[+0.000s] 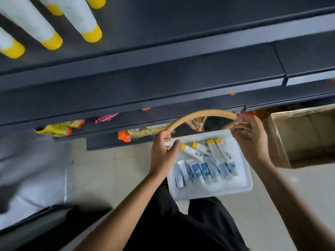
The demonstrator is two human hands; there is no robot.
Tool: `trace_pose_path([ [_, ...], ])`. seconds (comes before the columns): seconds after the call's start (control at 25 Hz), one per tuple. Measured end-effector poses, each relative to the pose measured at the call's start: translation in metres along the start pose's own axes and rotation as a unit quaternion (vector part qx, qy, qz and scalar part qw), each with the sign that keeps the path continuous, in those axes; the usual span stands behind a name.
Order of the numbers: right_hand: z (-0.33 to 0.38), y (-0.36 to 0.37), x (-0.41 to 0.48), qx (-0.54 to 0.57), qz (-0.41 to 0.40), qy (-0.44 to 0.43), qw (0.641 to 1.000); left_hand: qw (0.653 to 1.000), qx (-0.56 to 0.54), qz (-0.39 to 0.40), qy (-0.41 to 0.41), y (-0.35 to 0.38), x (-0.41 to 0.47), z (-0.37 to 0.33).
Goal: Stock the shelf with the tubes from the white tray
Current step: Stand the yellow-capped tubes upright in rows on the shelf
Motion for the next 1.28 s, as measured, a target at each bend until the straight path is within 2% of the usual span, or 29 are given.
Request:
trace_pose_path([
  [0.16, -0.084, 0.009, -0.01, -0.071, 0.059, 0.049, 0.995, 0.993, 0.097, 0.013, -0.061, 0.054, -0.003, 0.056],
  [0.32, -0.158, 0.021, -0.017, -0.105, 0.098, 0.108, 0.984, 0.964, 0.229, 0.092, -0.102, 0.105, 0.018, 0.109],
  [0.48, -0.208, 0.035, -0.009, -0.141, 0.131, 0.124, 0.973, 0.933, 0.32, 0.155, -0.052, 0.144, 0.061, 0.152],
  [0.68, -0.255, 0.067, 0.021, -0.185, 0.173, 0.102, 0.962, 0.84, 0.475, 0.259, 0.041, 0.191, 0.117, 0.203],
  [0.8, -0.271, 0.093, 0.037, -0.203, 0.193, 0.084, 0.956, 0.806, 0.522, 0.274, 0.062, 0.194, 0.13, 0.236],
  [0.92, -0.289, 0.118, 0.052, -0.279, 0.232, 0.081, 0.928, 0.803, 0.538, 0.241, 0.095, 0.195, 0.132, 0.257],
  [1.04, -0.301, 0.142, 0.059, -0.335, 0.279, 0.114, 0.892, 0.802, 0.54, 0.237, 0.093, 0.19, 0.132, 0.273],
  [1.16, -0.311, 0.161, 0.064, -0.356, 0.259, 0.142, 0.886, 0.796, 0.541, 0.261, 0.078, 0.179, 0.132, 0.287],
  [1.28, -0.316, 0.173, 0.072, -0.365, 0.213, 0.157, 0.893, 0.812, 0.51, 0.278, 0.063, 0.168, 0.131, 0.292],
])
Point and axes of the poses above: each hand's wrist, its own x-axis towards the middle knuckle, its own y-axis out of the palm, z = x × y, the point moved 1 cm from there along x, towards the middle knuckle, and after that the axes turned 6 degrees about z, right-handed, at the moved point
